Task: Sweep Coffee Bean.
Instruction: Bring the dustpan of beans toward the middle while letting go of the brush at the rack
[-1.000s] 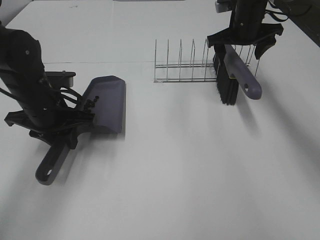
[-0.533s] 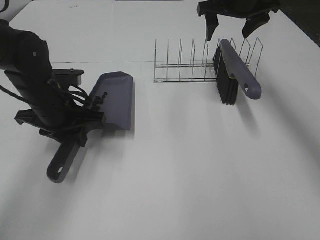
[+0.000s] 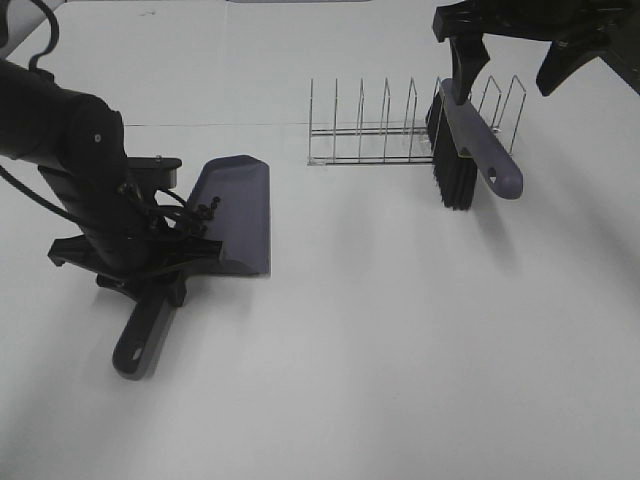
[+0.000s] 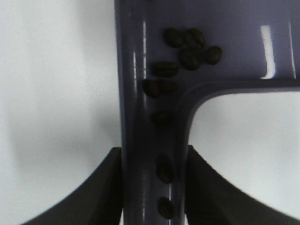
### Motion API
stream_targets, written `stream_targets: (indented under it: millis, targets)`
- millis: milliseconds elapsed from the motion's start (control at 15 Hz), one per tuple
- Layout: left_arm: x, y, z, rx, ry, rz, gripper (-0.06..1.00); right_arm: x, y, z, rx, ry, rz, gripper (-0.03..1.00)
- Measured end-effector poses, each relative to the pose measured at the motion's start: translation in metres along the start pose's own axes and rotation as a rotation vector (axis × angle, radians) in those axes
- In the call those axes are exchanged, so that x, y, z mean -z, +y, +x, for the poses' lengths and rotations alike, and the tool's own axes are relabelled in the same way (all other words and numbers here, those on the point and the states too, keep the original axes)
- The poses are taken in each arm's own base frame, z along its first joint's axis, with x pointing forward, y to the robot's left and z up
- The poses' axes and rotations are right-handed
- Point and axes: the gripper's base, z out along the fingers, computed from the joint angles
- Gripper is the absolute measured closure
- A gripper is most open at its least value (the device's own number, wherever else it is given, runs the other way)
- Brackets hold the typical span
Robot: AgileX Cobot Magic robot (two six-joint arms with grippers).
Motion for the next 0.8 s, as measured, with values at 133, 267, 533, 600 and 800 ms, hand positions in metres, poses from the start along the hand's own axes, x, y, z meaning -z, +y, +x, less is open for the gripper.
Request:
stream_targets:
  millis: [133,267,533,600,800]
  targets:
    - [-0.005,0.000,-0.001,0.001,-0.001,0.000,0.59,0.011,-0.003,0.022,-0.015,0.016,-0.005,0.21]
    - [-0.005,-0.001,-0.001,0.010,-0.005,0.008,0.59,0.023,-0.006,0.045,-0.019,0.003,-0.016,0.21]
    - [-0.005,-0.003,-0.002,0.043,-0.007,0.032,0.43,0.040,-0.012,0.086,-0.028,-0.044,-0.027,0.21]
    - [-0.004,-0.004,-0.002,0.041,-0.009,0.034,0.33,0.042,-0.014,0.099,-0.030,-0.051,-0.028,0.21]
    - [0.013,-0.004,-0.002,0.031,-0.023,0.036,0.24,0.051,-0.019,0.134,-0.030,-0.068,-0.031,0.21]
